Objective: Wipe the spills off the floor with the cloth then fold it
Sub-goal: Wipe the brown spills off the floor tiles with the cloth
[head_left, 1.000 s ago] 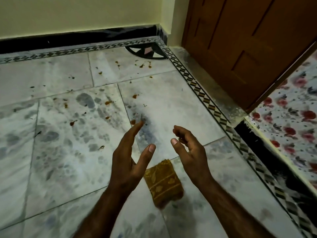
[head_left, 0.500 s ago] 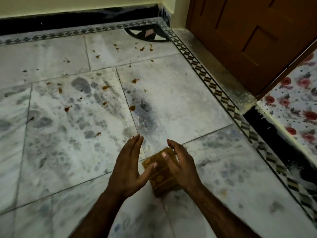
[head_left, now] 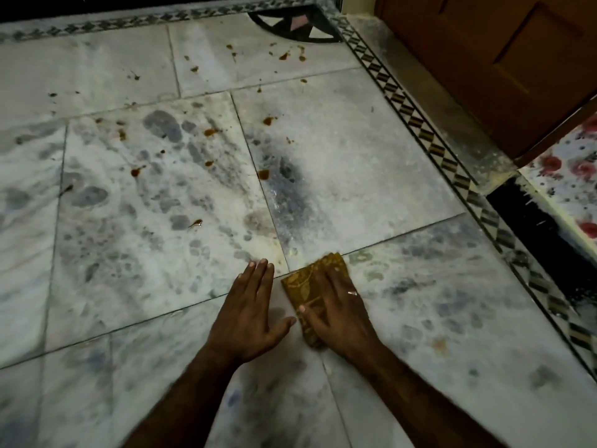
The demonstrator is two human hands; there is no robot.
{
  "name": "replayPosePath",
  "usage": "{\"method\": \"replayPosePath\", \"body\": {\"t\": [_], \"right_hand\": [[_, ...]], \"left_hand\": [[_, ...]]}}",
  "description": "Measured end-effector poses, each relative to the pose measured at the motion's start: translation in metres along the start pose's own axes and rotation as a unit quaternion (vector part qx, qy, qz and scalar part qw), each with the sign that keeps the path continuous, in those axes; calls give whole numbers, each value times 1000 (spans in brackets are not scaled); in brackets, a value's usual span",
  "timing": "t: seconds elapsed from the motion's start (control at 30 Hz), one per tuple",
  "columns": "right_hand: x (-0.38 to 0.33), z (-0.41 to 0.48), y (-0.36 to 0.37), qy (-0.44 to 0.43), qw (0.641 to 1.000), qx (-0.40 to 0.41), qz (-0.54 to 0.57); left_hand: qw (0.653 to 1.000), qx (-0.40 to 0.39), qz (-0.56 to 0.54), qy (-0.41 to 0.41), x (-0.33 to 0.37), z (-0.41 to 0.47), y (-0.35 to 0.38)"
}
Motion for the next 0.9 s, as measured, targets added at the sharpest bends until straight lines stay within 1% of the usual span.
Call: {"method": "replayPosePath", "body": {"t": [0.07, 0.1, 0.2, 0.3, 0.47, 0.53, 0.63, 0.67, 0.7, 0.73, 0.8, 0.9], "right_hand": [[-4, -5, 9, -16, 998, 5, -55], [-6, -8, 13, -21, 997, -7, -76], [-9, -15, 24, -37, 992, -16, -119], [-9, -14, 21, -47, 991, -13, -127], [1, 4, 18, -47, 990, -7, -135], [9, 20, 17, -36, 990, -11, -139], [17, 46, 9, -10, 987, -30, -155], [18, 58, 8, -7, 986, -33, -165], [18, 68, 6, -3, 984, -39, -175], [20, 78, 7, 9, 982, -54, -181], [22, 94, 18, 26, 974, -118, -193], [16, 103, 11, -23, 946, -203, -251]], "left_hand": [[1000, -12, 5, -4, -7, -1, 4], [1000, -18, 8, -7, -12, 0, 6], [999, -40, 19, -21, -29, -3, 13], [996, -65, 29, -45, -44, -7, 18], [993, -79, 43, -79, -61, -10, 21], [991, -98, 24, -83, -64, -10, 24], [994, -86, 6, -66, -65, -9, 29], [994, -88, 10, -64, -64, -8, 28], [996, -73, 25, -52, -64, -5, 29], [996, -67, 42, -52, -65, -3, 27], [994, -65, 53, -66, -73, -2, 33], [995, 27, 67, -66, -74, 1, 35]]}}
Point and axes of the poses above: each hand's wrist, its own z-axis towards the middle knuckle, its own y-axis out of the palm, x = y × z, the point moved 7 cm from there along z, towards the middle knuckle, and after that the axes turned 14 degrees about -z, right-handed, at the moved point
